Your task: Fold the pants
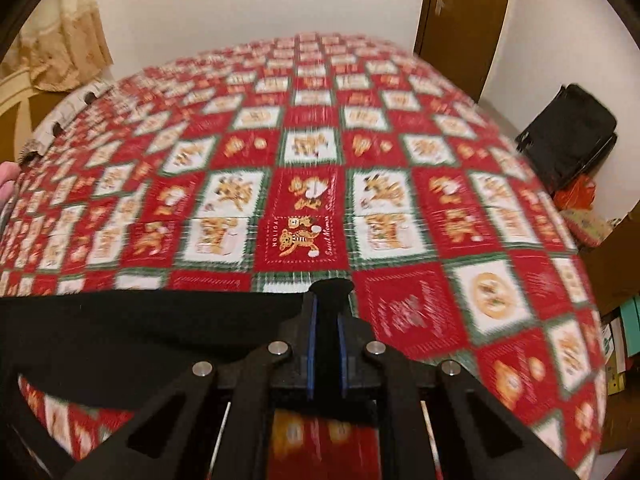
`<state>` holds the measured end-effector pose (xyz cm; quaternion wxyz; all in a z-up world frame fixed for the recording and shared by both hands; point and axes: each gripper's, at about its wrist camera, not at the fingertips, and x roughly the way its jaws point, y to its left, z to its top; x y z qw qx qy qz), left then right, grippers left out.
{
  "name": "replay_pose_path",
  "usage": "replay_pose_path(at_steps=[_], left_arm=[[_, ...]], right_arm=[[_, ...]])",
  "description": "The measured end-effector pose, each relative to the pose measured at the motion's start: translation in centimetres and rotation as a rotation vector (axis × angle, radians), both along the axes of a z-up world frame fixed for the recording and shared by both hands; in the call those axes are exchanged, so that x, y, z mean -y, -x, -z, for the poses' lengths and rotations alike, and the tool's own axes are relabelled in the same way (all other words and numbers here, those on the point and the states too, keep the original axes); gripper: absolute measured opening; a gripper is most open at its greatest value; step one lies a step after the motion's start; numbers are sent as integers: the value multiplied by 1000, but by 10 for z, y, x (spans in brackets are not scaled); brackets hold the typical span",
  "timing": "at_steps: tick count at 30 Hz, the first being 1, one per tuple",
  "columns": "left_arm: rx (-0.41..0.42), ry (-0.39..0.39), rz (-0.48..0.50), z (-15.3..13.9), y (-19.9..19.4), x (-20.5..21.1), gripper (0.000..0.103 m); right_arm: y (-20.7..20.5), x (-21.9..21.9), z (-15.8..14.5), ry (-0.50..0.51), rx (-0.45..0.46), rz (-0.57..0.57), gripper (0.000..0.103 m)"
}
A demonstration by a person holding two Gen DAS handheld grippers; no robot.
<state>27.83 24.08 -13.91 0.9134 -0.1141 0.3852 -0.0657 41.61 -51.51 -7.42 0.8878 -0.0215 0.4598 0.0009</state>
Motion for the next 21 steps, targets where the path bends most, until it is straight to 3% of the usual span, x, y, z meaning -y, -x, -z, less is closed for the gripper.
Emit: replay_pose_path(at_steps=[6, 9, 13, 21], left_arm=[[123, 78, 41, -18, 42, -5, 12], [154, 116, 46, -13, 69, -10, 12], [183, 175, 44, 0, 111, -18, 12], [160, 173, 56, 37, 161, -14, 12]], right_arm=[[99, 5, -49, 4, 104, -17, 7], [151, 10, -50, 5, 134, 13, 7], [208, 23, -35, -34, 150, 66, 7], [282, 44, 22, -90, 90, 146, 6]])
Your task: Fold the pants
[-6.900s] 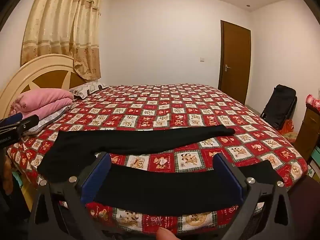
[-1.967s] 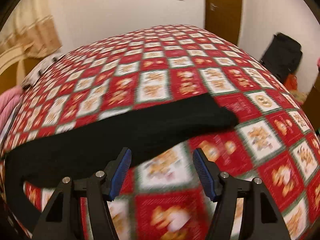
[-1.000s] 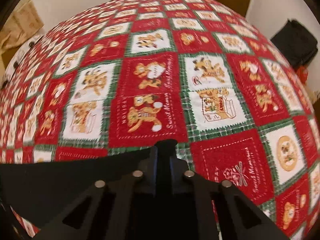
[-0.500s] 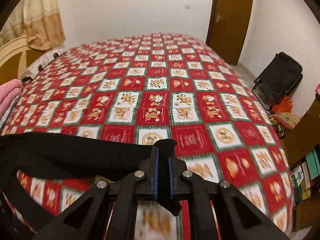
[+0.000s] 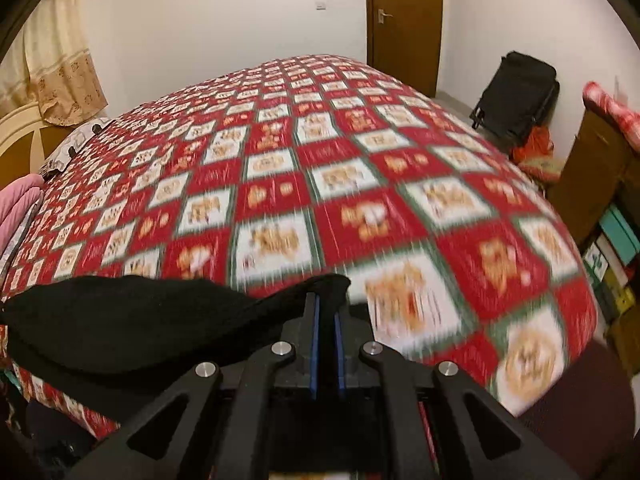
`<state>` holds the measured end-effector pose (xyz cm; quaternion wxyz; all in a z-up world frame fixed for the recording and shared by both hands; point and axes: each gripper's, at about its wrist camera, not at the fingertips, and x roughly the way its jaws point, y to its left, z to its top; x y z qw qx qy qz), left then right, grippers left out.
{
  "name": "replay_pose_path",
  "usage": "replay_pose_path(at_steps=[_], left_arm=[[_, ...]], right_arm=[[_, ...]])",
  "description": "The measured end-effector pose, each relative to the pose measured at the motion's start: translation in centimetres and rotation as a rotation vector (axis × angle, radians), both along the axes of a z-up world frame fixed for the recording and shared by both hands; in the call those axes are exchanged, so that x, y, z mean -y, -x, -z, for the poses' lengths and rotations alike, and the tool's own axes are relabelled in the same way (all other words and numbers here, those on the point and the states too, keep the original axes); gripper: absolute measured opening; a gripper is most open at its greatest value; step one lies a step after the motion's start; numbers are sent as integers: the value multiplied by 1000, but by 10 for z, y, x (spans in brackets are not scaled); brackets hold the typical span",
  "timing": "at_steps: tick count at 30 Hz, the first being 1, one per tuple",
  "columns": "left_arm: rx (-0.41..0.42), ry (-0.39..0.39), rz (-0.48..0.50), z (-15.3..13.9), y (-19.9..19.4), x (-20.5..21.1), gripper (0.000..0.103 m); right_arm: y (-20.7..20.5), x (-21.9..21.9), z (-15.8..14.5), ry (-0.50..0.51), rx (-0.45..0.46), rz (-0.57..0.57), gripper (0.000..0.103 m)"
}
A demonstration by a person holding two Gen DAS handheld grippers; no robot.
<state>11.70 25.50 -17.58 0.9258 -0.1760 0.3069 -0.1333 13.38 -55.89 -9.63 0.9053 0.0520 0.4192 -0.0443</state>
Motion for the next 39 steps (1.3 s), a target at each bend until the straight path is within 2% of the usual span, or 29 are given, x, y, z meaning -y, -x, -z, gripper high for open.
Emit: replay_pose_path(at_steps=[5, 8, 9, 11, 12, 13, 16, 19, 22, 26, 30, 34, 39], left_arm=[[-4, -2, -17, 12, 12, 2, 12], [10, -13, -24, 11, 14, 3, 12], [14, -21, -23, 9, 14, 4, 12], [20, -43, -24, 8, 16, 7, 12], [19, -52, -25, 7, 16, 8, 12], [19, -61, -26, 7, 16, 9, 12], [12, -118, -36, 7, 17, 15, 12], [0, -171, -49, 8, 17, 21, 12], [1, -165, -62, 9, 19, 21, 12], [2, -177, -67, 7, 21, 24, 12], [13, -195, -64, 4, 21, 29, 12], [16, -199, -66, 4, 20, 29, 12], [10, -183, -71, 7, 20, 27, 12]], right_arm=[[22, 3, 15, -25, -53, -10, 6], [41, 12, 7, -80, -33, 22, 9], [48, 8, 1, -51, -29, 34, 12], [61, -8, -12, 32, -10, 13, 32], [69, -20, -19, 73, 1, -6, 59], [77, -33, -26, 96, 12, -32, 73], [94, -75, -38, 103, 59, -130, 73], [97, -125, -35, 153, 62, -245, 73], [83, -188, -15, 141, 37, -434, 73], [60, -254, 17, 163, -5, -581, 73], [44, -305, 49, 193, -38, -687, 73], [42, -332, 71, 228, -52, -746, 73], [43, -356, 88, 369, -17, -790, 72]])
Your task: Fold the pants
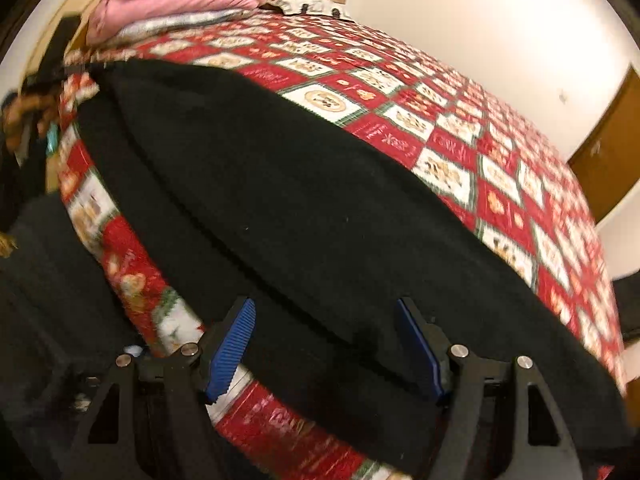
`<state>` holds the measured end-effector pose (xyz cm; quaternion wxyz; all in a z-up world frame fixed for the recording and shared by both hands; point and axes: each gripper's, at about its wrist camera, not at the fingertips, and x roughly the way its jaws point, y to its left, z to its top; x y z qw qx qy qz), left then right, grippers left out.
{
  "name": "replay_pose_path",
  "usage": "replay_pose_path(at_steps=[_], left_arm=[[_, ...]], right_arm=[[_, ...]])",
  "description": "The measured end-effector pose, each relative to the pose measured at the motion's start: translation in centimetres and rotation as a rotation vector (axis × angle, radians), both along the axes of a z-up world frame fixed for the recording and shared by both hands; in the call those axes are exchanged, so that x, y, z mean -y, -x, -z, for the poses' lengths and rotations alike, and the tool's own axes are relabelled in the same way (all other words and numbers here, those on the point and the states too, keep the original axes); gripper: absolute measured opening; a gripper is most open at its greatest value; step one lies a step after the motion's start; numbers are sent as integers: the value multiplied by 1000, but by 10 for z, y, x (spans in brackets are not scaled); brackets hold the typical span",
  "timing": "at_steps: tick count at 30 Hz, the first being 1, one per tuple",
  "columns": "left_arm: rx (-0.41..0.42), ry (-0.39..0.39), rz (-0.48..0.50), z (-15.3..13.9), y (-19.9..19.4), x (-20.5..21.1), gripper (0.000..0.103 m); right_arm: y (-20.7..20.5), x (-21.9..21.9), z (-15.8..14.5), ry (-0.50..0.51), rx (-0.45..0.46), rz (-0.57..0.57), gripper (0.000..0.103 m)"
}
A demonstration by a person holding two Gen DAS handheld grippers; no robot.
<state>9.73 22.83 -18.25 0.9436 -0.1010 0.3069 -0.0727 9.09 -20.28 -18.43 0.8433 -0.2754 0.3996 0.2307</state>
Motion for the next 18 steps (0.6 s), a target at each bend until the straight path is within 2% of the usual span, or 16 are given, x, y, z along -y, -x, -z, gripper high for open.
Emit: replay_pose_path(at_steps=[2, 4, 5, 8, 10, 13, 18], left_arm=[[-2, 9, -4, 1, 0, -1, 12], [-3, 9, -5, 1, 0, -2, 13], [-2, 8, -5, 1, 0, -2, 13], [2, 8, -6, 1, 1, -3, 13], [6, 5, -3, 1, 2, -3, 13], [19, 0, 3, -1, 4, -4, 13], [41, 8, 20, -7, 6, -4, 13]], right_arm=[[-3, -5, 3, 38, 28, -7, 65], [-8, -9, 9, 50, 2, -8, 44], [-10, -8, 10, 50, -9, -4, 42], [-11, -9, 12, 28, -23, -6, 27], [-11, -10, 10, 22, -17, 5, 10], [-10, -8, 0, -18, -43, 9, 7], [-5, -9, -16, -31, -32, 4, 4]])
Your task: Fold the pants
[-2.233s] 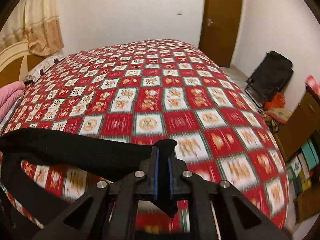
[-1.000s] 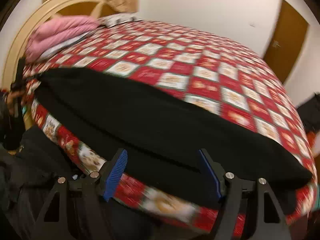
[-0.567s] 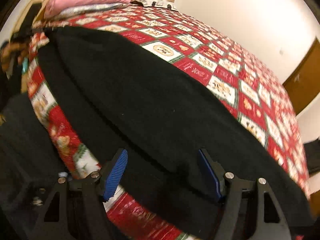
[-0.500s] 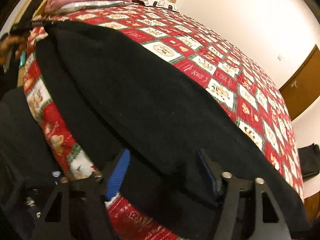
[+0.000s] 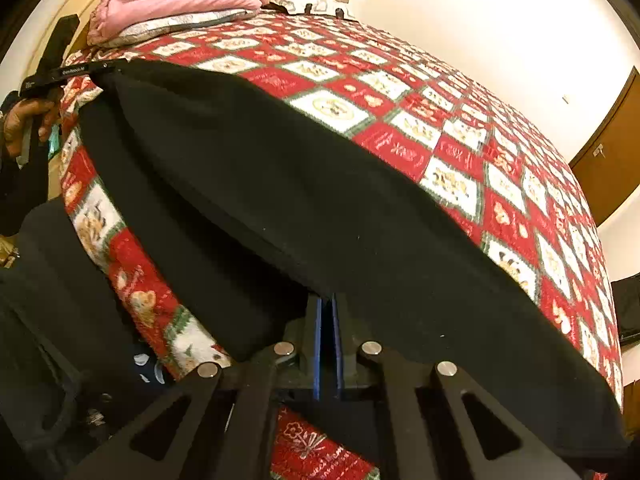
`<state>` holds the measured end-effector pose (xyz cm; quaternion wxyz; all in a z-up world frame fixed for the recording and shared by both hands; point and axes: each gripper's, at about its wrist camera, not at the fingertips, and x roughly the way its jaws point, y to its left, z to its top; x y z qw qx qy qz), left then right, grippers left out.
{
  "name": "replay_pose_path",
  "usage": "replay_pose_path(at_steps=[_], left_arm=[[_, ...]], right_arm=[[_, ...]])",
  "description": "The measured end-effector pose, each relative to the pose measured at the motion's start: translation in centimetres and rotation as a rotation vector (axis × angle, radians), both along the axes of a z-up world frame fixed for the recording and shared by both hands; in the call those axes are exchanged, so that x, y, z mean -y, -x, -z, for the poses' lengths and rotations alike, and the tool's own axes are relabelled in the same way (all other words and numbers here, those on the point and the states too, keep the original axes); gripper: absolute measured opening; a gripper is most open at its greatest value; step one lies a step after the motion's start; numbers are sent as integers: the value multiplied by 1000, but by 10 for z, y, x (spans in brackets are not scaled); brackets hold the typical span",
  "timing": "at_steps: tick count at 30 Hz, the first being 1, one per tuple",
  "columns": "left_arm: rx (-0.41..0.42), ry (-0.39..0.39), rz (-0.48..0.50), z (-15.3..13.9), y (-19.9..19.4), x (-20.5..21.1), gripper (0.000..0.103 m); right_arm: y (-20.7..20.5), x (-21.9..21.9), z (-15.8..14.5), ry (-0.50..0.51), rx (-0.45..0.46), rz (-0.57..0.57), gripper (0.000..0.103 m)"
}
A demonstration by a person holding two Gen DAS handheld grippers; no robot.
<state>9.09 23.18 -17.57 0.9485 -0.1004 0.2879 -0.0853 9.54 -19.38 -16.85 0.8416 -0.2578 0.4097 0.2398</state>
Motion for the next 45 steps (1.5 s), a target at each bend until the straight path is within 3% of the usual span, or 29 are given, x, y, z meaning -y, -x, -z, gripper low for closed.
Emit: replay_pose_path(at_steps=[7, 11, 14, 17, 18, 24, 30, 32, 33, 34, 37, 43, 44, 45], left_arm=[[30, 47, -20, -7, 9, -17, 11], [18, 43, -15, -4, 12, -21, 11], [-5, -20, 18, -4, 18, -9, 20], [-6, -101, 29, -6, 32, 0, 67], [11, -146, 34, -8, 38, 5, 71], [22, -359, 137, -9, 48, 36, 71], [-64, -437, 155, 14, 34, 47, 71], [-74, -426, 147, 16, 34, 47, 71], [-79, -412, 150, 17, 33, 47, 71], [-80, -408, 152, 17, 33, 48, 71], [-84, -415, 160, 18, 33, 51, 71], [-93, -442, 179, 20, 27, 55, 71], [-94, -456, 178, 21, 26, 57, 71], [-93, -469, 177, 22, 26, 58, 71]], right_arm=[[26, 1, -15, -69, -33, -49, 0], [33, -4, -10, -6, 0, -66, 0], [27, -3, -4, -24, -10, -68, 1], [25, 0, -2, -15, 22, -66, 1], [24, 0, -2, -6, 30, -60, 1], [20, 5, 3, -18, -16, -57, 2], [17, 10, -2, -64, -50, -50, 5], [15, 15, -6, -97, -33, -29, 19], [14, 17, -7, -106, -21, -13, 60], [11, 20, -7, -110, -18, 6, 95], [7, 24, -7, -130, -14, 44, 98], [15, 7, -2, -17, 32, -10, 97], [15, 5, -1, 4, 54, -15, 93], [13, 3, 3, 40, 72, -17, 74]])
